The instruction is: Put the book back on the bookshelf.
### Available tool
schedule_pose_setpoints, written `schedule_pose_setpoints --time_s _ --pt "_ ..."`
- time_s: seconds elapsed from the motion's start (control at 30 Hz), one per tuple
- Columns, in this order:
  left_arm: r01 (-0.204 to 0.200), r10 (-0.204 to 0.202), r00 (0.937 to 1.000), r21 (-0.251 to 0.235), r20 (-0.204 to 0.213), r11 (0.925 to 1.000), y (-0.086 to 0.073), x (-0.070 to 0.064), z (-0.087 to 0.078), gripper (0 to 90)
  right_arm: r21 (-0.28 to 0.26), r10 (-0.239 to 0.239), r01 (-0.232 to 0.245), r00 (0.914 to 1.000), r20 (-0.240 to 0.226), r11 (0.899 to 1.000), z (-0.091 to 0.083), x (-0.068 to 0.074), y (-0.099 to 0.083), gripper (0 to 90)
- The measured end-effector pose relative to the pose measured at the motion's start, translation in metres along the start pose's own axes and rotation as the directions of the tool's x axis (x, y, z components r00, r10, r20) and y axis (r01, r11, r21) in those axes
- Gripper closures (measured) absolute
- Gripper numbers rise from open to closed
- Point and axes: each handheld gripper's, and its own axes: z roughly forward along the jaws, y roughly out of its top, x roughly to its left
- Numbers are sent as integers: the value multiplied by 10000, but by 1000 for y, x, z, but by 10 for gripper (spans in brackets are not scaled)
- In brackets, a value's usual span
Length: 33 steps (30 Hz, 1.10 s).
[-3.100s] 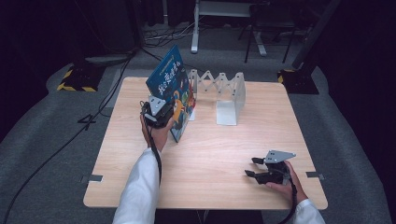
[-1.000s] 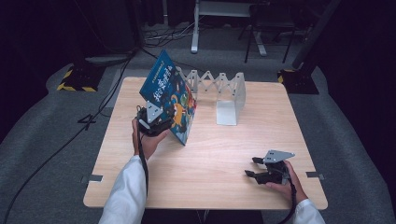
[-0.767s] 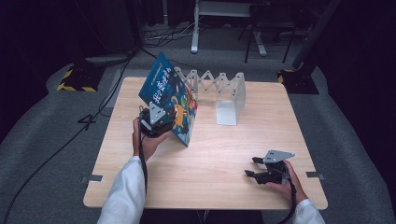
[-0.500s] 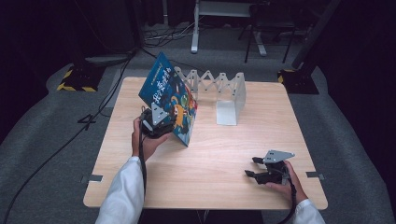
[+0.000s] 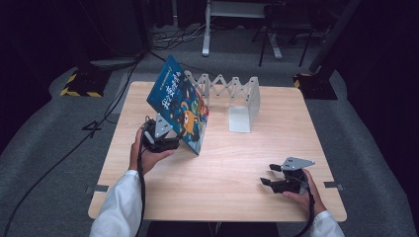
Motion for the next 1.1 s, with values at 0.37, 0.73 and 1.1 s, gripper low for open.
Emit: schedule_pose_setpoints --time_s 0.37,0.73,1.1 --pt "-565 491 9953 879 838 9945 -12 -9 -12 206 35 37 -40 9970 775 10000 -11 6 11 245" --pt "-847 741 9927 1126 955 9900 -32 -21 -27 175 587 -174 82 9873 1578 9982 -26 9 17 246" --pt "-1422 1280 9886 2115 793 9670 -57 -27 -33 175 1040 -792 612 9806 1792 9927 -29 12 10 262"
